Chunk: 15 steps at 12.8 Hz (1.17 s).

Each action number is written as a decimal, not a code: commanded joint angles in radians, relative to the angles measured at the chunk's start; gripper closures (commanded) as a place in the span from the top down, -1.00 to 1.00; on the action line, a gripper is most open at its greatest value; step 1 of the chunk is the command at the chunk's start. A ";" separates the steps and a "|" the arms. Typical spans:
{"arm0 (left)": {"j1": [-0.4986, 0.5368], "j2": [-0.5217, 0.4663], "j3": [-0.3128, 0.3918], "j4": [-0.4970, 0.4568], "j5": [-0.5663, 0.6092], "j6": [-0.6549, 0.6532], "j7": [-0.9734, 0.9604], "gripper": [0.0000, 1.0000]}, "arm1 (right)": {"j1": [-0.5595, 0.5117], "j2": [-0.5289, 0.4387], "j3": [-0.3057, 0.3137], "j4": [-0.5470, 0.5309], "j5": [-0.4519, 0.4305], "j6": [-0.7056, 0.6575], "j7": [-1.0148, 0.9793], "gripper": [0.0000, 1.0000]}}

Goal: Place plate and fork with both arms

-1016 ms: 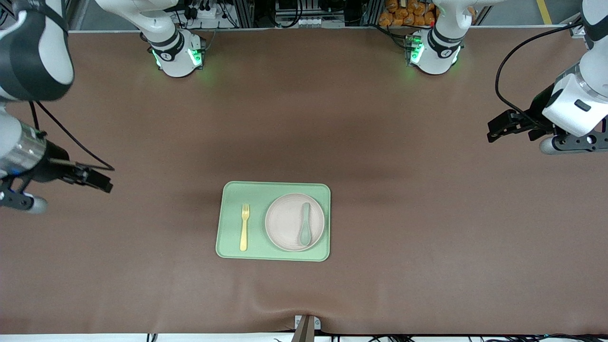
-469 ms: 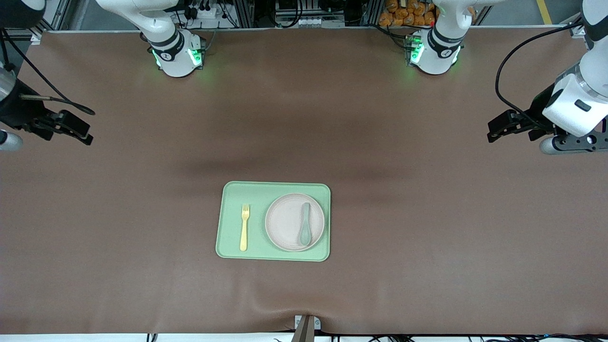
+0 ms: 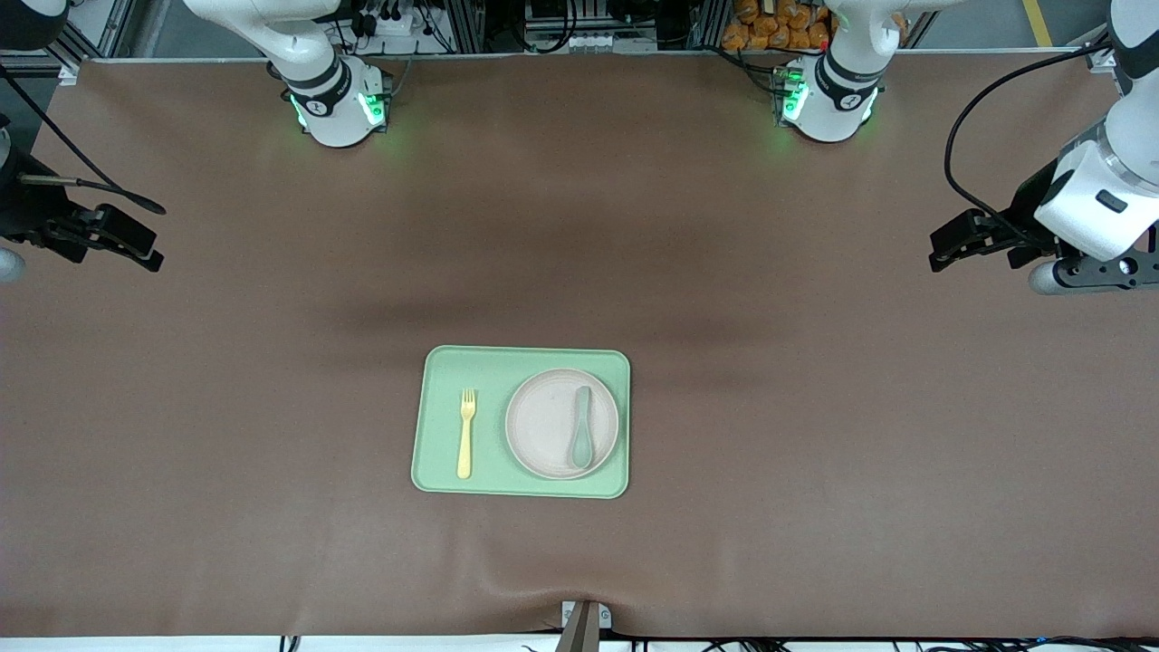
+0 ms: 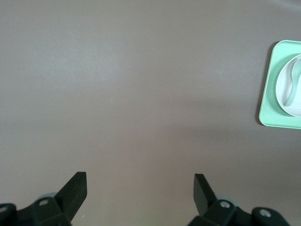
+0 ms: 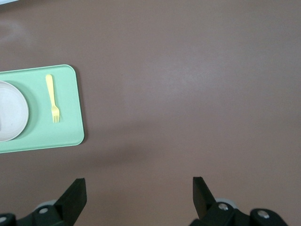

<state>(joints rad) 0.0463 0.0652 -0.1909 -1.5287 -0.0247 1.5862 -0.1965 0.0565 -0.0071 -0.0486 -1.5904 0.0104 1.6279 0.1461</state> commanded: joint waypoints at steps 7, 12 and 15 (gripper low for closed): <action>0.038 -0.031 0.002 -0.015 -0.006 -0.005 0.156 1.00 | -0.116 0.002 0.092 0.013 -0.007 -0.003 -0.085 1.00; 0.043 -0.047 0.004 -0.011 0.002 -0.032 0.178 1.00 | -0.118 0.002 0.095 0.013 -0.006 -0.003 -0.086 1.00; 0.043 -0.050 0.004 0.027 0.005 -0.052 0.175 1.00 | -0.121 0.001 0.093 0.012 -0.006 -0.034 -0.097 1.00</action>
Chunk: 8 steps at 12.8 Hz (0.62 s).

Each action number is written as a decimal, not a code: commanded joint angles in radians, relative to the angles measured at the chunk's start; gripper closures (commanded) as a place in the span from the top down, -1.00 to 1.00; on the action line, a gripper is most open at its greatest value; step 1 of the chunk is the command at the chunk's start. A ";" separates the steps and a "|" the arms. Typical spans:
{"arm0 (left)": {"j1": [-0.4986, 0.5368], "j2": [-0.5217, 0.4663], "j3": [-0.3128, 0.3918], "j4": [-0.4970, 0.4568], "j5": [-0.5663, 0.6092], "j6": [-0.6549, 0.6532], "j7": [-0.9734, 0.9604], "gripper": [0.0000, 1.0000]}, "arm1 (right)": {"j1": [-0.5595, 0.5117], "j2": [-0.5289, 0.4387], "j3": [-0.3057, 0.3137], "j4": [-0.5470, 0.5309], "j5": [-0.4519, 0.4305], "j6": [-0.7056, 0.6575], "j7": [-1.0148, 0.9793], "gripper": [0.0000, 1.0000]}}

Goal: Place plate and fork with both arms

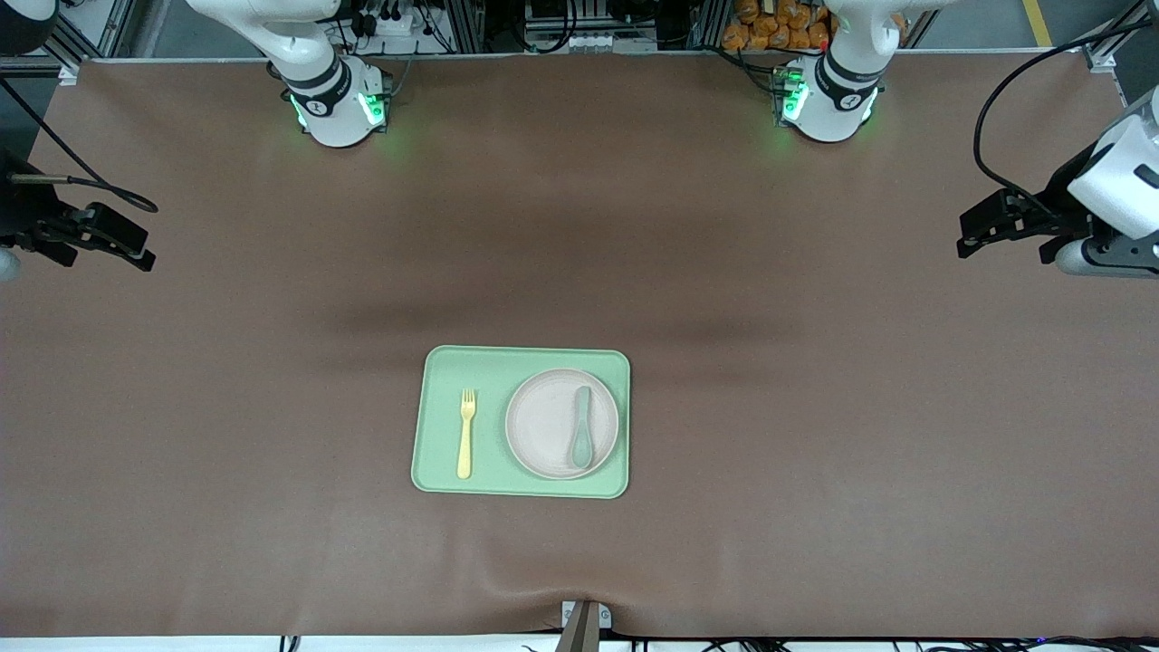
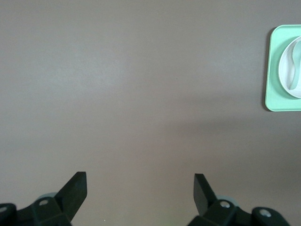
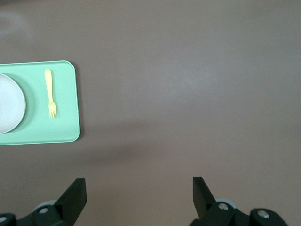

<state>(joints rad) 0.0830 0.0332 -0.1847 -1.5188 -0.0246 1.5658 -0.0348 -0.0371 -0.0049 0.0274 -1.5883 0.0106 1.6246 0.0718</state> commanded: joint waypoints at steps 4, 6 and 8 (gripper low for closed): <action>-0.002 -0.010 -0.016 0.048 0.078 -0.079 0.015 1.00 | -0.030 0.002 0.015 0.011 -0.001 -0.034 -0.030 1.00; 0.000 -0.012 -0.015 0.051 0.071 -0.079 0.016 1.00 | -0.030 0.002 0.014 0.014 -0.001 -0.032 -0.030 1.00; 0.001 -0.012 -0.015 0.051 0.068 -0.079 0.016 1.00 | -0.030 0.002 0.014 0.014 -0.001 -0.032 -0.030 1.00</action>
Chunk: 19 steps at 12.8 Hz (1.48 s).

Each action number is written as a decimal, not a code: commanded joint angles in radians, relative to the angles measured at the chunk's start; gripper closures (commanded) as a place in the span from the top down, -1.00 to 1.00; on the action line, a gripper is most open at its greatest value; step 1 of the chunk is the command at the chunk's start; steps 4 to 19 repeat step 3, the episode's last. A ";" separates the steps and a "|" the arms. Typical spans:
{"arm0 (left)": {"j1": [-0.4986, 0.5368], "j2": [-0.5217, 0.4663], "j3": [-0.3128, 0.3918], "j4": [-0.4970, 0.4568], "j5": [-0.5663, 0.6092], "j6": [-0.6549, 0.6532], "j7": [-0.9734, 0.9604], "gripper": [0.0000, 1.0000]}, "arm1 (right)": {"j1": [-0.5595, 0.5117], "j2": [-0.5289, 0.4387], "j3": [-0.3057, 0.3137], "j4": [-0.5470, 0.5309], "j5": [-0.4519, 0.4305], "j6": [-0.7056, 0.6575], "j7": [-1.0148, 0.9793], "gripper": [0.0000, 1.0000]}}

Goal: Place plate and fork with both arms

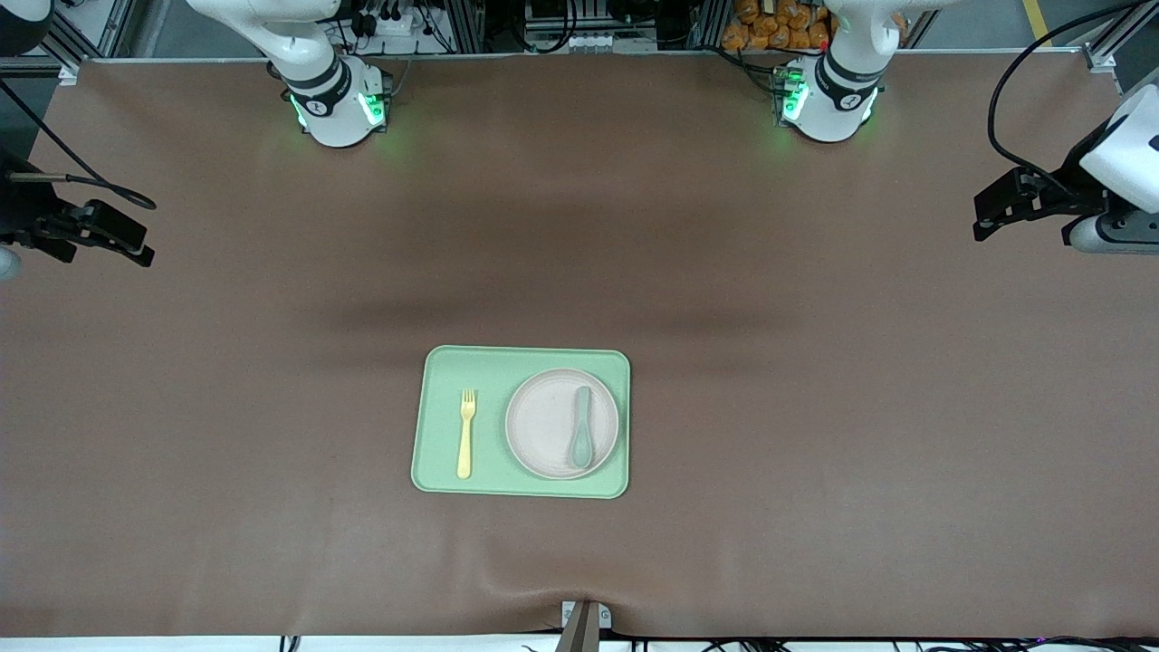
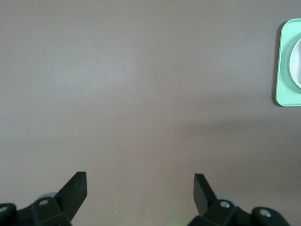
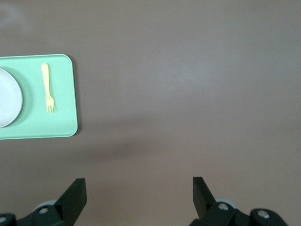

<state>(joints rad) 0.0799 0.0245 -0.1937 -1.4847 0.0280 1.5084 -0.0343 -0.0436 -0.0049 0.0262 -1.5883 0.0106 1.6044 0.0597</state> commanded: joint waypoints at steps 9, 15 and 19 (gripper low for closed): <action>0.007 -0.008 -0.006 0.017 0.009 -0.022 0.019 1.00 | -0.024 0.003 0.015 0.014 0.000 -0.012 -0.018 1.00; 0.007 -0.008 -0.006 0.017 0.009 -0.022 0.019 1.00 | -0.024 0.003 0.015 0.014 0.000 -0.012 -0.018 1.00; 0.007 -0.008 -0.006 0.017 0.009 -0.022 0.019 1.00 | -0.024 0.003 0.015 0.014 0.000 -0.012 -0.018 1.00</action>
